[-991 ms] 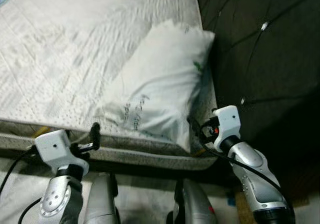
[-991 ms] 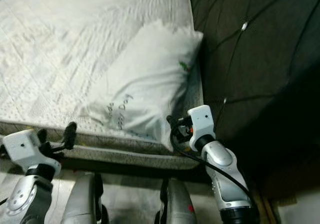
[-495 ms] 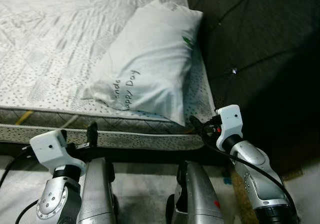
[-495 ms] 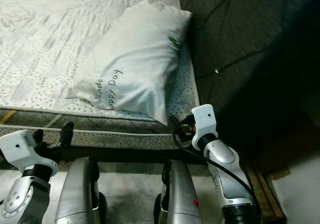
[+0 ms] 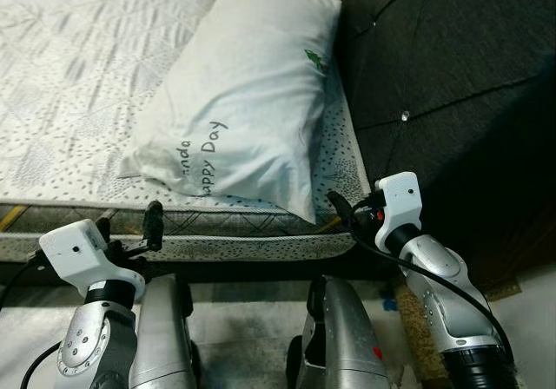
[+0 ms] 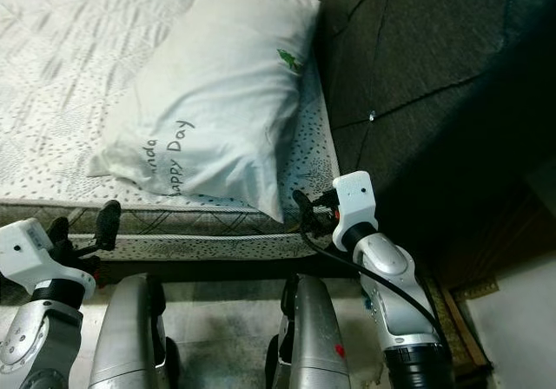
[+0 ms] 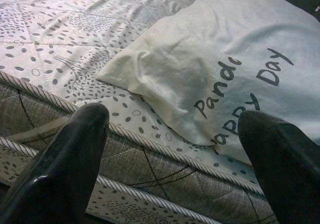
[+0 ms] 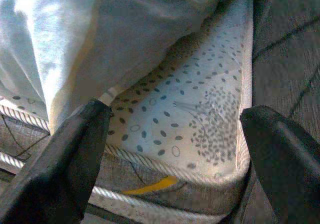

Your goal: Clean up the room

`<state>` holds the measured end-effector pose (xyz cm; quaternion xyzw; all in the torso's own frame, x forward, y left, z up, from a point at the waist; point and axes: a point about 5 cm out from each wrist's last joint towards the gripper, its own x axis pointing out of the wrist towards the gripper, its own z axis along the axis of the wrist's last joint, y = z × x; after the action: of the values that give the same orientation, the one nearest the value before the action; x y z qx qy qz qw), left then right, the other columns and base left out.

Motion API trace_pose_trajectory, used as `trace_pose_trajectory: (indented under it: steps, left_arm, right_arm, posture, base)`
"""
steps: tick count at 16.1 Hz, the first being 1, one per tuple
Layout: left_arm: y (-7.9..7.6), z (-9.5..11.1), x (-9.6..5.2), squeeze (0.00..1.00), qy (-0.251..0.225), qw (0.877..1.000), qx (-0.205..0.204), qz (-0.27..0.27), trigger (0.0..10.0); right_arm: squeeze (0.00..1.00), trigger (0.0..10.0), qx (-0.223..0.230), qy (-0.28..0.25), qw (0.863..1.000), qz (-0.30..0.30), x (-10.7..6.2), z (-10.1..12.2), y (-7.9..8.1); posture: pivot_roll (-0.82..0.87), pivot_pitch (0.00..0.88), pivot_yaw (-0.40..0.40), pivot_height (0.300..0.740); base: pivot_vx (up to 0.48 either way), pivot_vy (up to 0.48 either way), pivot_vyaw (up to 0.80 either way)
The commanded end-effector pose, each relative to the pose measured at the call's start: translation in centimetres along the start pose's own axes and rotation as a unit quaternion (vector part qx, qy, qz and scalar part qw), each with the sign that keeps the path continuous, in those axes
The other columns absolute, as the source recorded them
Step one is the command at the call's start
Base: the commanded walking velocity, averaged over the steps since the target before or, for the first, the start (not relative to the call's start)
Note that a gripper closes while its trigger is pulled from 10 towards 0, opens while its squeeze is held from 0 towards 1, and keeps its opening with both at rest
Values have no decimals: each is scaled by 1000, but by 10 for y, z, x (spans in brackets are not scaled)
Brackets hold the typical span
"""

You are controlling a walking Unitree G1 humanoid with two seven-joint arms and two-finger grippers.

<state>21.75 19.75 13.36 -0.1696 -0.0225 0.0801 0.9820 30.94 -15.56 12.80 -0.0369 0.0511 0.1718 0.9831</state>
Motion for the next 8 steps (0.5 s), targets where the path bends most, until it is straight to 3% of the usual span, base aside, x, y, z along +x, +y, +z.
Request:
trace_pose_trajectory:
  steps: [1, 2, 5, 8]
  left_arm:
    - [7, -1, -6, 0, 6, 1000, 12, 21, 10000]
    - [12, -1, -8, 0, 6, 999, 20, 32, 10000]
    - [13, 1, -10, 0, 5, 999, 27, 31, 10000]
    - [15, 0, -12, 0, 8, 999, 34, 31, 10000]
  right_arm:
    - [0, 10000, 29, 13, 999, 2, -1, -3, -4]
    - [0, 10000, 49, 16, 998, 43, 8, 0, 7]
    - [0, 10000, 97, 29, 992, 82, 26, 5, 18]
    - [0, 10000, 105, 24, 987, 115, 39, 12, 40]
  posture:
    - [7, 212, -141, 517]
    - [24, 208, -141, 517]
    - [53, 201, -140, 517]
    - [71, 190, -139, 517]
  base:
    - [0, 0, 0]
    - [0, 0, 0]
    - [0, 0, 0]
    - [0, 0, 0]
